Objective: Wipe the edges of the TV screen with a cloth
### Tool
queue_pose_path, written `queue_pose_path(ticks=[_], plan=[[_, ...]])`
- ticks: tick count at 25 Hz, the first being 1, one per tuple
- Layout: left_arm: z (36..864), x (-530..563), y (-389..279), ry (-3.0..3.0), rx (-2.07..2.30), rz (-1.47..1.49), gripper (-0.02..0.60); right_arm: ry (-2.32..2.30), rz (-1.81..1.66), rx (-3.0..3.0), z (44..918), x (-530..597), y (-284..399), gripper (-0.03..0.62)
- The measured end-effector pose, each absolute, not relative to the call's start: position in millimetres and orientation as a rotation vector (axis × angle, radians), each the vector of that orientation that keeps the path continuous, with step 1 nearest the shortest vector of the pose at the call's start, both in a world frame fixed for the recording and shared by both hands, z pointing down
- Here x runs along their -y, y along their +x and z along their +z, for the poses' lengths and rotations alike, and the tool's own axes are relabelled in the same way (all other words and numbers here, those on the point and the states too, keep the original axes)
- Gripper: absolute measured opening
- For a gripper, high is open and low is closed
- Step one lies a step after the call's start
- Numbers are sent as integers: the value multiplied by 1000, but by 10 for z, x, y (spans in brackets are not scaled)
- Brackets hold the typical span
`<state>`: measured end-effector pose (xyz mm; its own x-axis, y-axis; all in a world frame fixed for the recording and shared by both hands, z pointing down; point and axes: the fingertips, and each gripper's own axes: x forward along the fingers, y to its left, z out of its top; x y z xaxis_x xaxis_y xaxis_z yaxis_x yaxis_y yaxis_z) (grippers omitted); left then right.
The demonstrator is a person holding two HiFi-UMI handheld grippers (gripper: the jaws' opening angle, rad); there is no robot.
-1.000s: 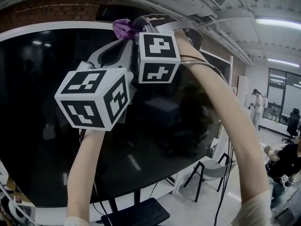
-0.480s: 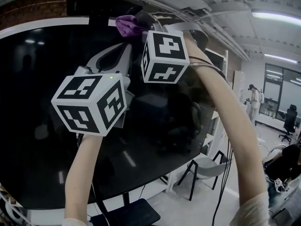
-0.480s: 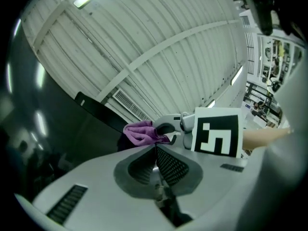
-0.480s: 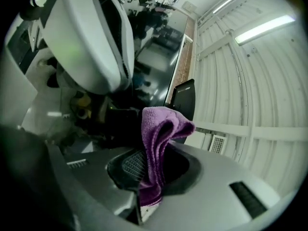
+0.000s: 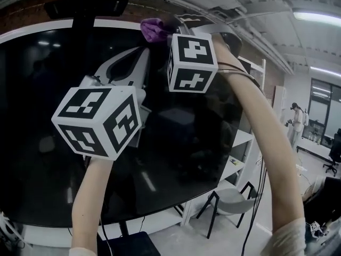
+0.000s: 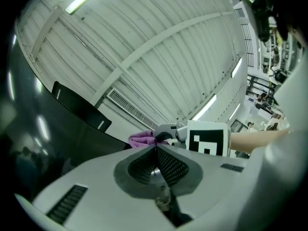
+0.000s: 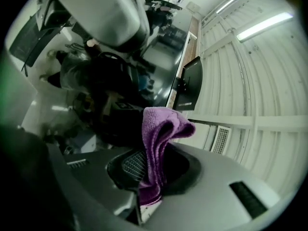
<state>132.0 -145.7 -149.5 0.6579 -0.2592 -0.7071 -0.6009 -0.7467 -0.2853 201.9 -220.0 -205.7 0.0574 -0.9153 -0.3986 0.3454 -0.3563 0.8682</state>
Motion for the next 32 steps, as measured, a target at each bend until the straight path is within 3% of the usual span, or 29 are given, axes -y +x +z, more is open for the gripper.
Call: queue_pose_path(ticks=[19,32], plan=[[-1389,1427,3734,-2404,-776,886,21,1280,-1476,664,-2050,2212,4692,49],[-1375,1304,5461,-2413,-633,1006,21,1278,-1469,686,-2075,2063,6025,49]])
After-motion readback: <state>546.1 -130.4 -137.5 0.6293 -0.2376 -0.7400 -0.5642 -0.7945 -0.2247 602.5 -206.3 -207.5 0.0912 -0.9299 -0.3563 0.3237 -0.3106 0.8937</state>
